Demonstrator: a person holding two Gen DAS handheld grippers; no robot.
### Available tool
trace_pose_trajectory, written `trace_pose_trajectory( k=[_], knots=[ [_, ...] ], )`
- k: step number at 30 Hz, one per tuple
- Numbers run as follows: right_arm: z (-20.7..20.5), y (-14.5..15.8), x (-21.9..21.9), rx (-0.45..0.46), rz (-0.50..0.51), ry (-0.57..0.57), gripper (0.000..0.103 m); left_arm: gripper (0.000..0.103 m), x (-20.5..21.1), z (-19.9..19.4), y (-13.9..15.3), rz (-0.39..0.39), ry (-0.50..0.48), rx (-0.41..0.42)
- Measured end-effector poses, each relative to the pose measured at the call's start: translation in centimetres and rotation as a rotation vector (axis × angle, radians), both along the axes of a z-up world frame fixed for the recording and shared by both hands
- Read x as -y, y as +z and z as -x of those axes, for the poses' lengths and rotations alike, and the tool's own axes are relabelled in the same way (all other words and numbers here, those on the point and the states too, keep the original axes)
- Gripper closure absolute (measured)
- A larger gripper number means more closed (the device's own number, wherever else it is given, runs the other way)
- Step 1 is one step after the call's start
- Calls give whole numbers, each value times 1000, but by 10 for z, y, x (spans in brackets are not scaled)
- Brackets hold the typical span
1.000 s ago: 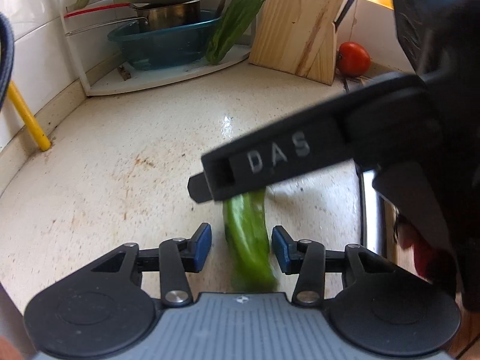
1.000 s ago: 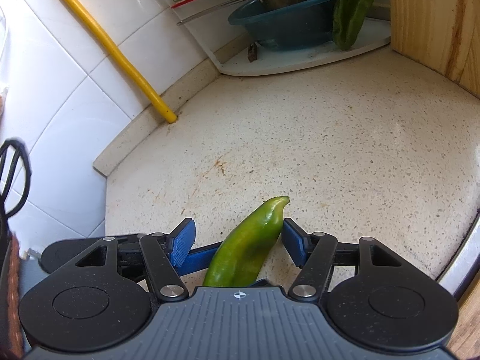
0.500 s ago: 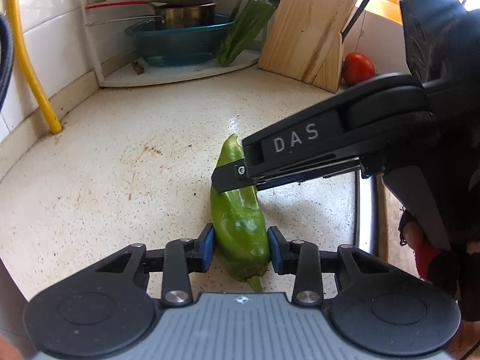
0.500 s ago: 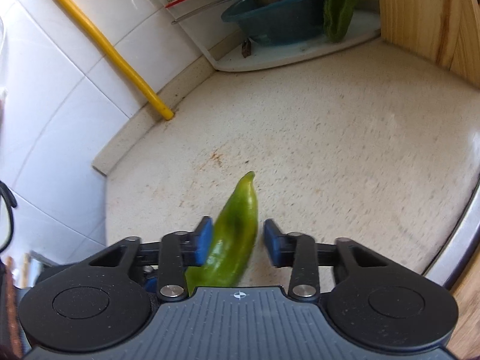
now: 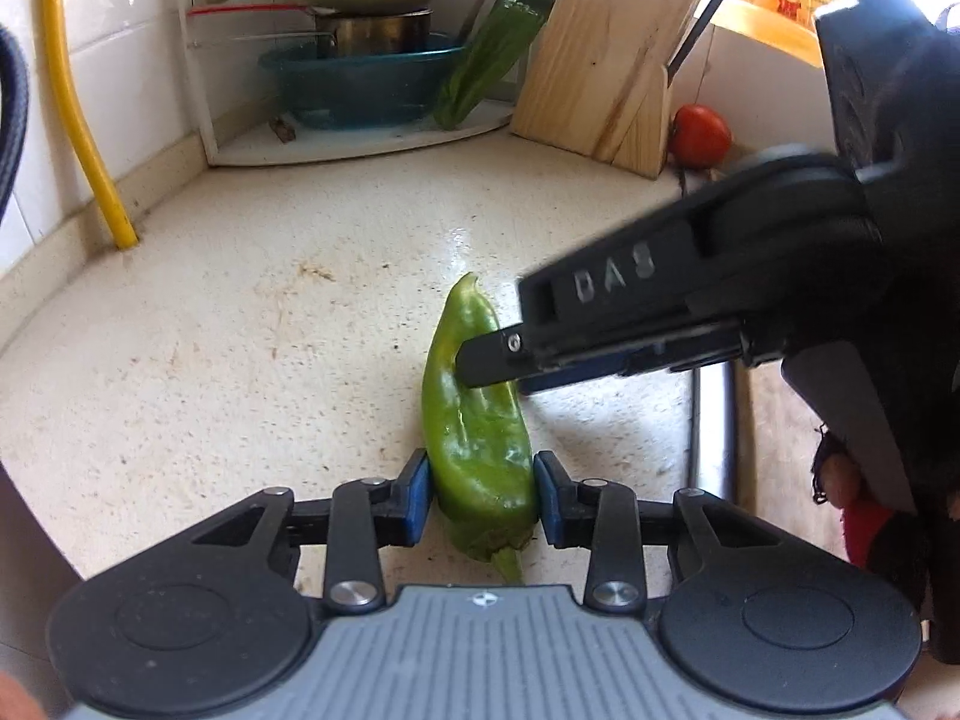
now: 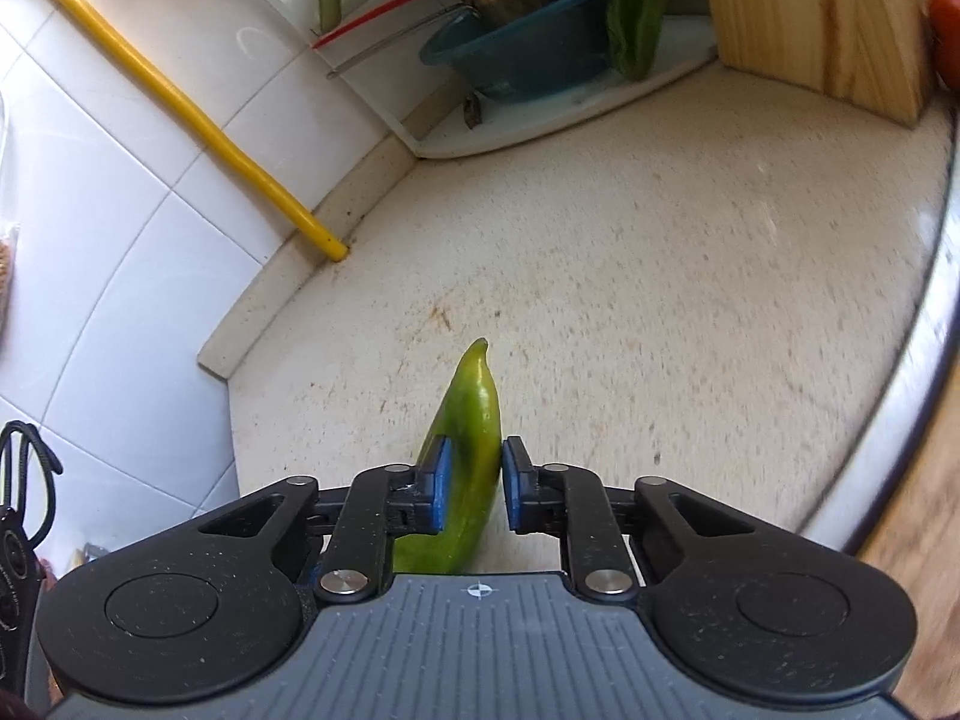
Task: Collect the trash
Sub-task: 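Lift the pepper with both grippers and carry it down toward the black bin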
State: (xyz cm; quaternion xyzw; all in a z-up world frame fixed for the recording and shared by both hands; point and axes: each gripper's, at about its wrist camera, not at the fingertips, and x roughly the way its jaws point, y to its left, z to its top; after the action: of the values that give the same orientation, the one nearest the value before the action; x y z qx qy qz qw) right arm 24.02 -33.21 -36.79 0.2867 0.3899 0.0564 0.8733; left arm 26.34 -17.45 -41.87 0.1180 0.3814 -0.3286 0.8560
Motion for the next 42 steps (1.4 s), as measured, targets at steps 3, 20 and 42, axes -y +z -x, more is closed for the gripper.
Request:
trace_pose_trajectory(
  k=[3,20,42],
  knots=[
    [3,-7,-6,-38,5,-15,69,69,1,4,-1,-20,-18,22],
    [-1,5,-44,-50,145,-10,62,70,-29,15,6,54,-28,33],
    [-28,63,-136,128,119,183,65,70,-154,34,47,50,320,159]
  ],
)
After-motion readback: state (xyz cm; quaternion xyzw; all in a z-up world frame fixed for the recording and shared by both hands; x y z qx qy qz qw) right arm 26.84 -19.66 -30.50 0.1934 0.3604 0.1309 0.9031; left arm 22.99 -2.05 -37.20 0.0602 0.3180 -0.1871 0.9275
